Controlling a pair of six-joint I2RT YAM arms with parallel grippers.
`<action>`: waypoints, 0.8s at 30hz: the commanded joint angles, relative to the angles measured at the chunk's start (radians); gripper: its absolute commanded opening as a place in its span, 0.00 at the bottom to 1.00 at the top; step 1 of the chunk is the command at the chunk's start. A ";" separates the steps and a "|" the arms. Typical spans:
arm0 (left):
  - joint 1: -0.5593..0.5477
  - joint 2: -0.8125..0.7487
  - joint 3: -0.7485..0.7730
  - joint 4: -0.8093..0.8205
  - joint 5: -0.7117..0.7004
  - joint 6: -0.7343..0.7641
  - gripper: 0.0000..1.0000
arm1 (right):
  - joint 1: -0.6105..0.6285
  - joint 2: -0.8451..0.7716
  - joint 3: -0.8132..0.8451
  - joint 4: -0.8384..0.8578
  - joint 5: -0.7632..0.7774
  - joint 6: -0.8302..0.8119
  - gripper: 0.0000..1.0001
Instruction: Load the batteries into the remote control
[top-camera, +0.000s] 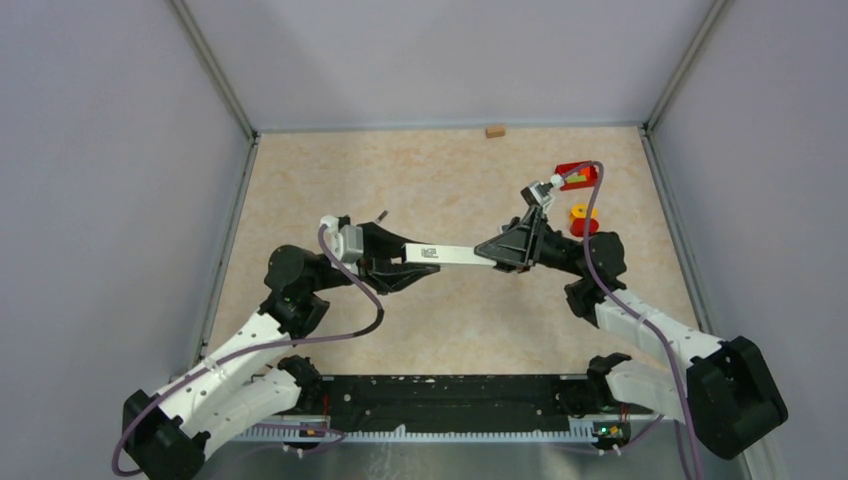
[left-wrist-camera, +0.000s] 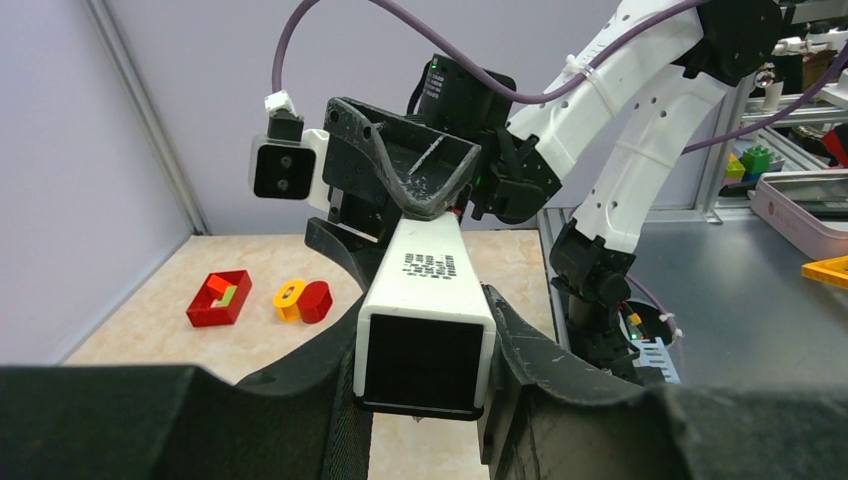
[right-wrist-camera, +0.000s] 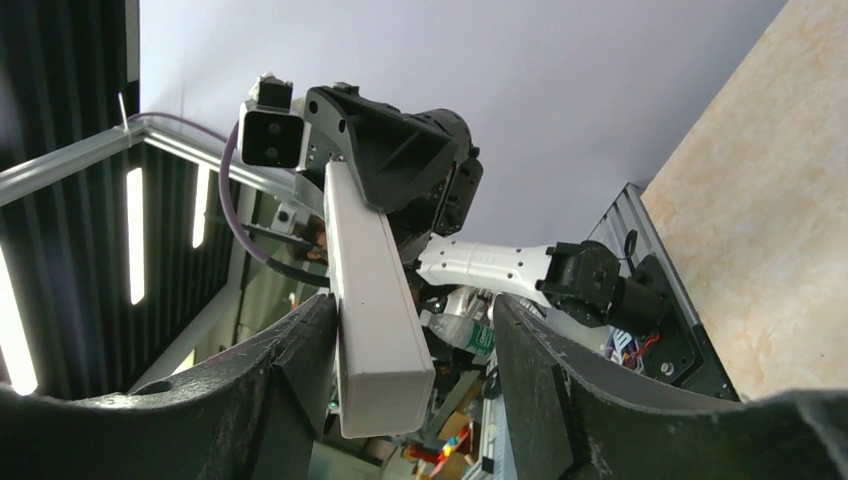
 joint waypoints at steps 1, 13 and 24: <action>0.001 0.013 -0.009 0.129 -0.032 -0.024 0.04 | 0.034 0.014 0.063 0.094 -0.021 -0.021 0.61; 0.001 0.014 -0.013 0.134 -0.054 -0.042 0.00 | 0.065 0.094 0.100 0.158 -0.002 -0.006 0.49; 0.003 -0.037 0.000 0.103 -0.127 -0.048 0.00 | 0.030 0.160 0.031 0.305 -0.050 0.027 0.18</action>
